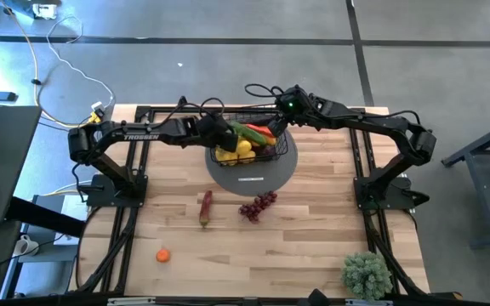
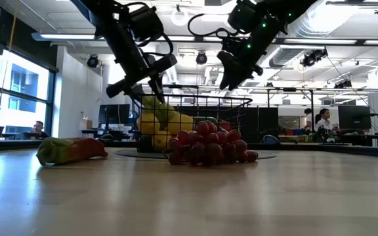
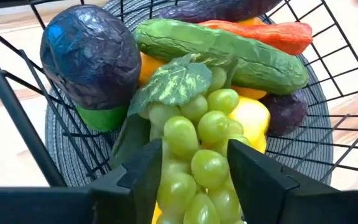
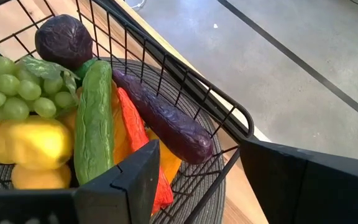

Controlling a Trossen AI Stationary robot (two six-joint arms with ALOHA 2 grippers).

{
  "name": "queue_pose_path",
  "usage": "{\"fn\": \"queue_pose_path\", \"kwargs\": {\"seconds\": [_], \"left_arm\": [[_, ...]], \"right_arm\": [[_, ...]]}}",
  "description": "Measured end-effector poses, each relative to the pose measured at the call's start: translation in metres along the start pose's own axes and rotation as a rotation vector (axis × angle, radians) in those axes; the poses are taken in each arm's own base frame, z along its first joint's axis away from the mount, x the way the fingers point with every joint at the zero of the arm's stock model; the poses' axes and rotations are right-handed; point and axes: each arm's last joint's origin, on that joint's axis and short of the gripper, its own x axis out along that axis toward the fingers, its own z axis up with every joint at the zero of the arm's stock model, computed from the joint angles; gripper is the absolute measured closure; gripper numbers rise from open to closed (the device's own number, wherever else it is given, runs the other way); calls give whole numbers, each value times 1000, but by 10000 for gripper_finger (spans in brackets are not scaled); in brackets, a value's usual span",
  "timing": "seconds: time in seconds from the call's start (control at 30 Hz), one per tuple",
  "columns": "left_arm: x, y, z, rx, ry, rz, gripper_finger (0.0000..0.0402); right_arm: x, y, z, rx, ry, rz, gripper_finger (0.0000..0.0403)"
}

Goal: Build produce basket
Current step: Put the green grapes into the wire basket, then put the red grapes into the wire basket

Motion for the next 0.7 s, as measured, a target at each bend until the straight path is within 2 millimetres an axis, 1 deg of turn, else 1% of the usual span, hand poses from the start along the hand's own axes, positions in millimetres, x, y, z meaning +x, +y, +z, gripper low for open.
{"fn": "queue_pose_path", "kwargs": {"seconds": [0.2,0.33,0.63,0.7], "left_arm": [[0,4,4,-18,34,-38,215],[0,6,8,-12,51,-64,213],[0,9,11,29,45,-61,213],[-3,9,12,28,37,-67,213]], "right_arm": [[0,0,-1,-1,5,0,199],[0,0,-1,-2,6,0,199],[0,0,-3,-7,25,0,199],[0,1,-3,-17,26,17,199]]}}
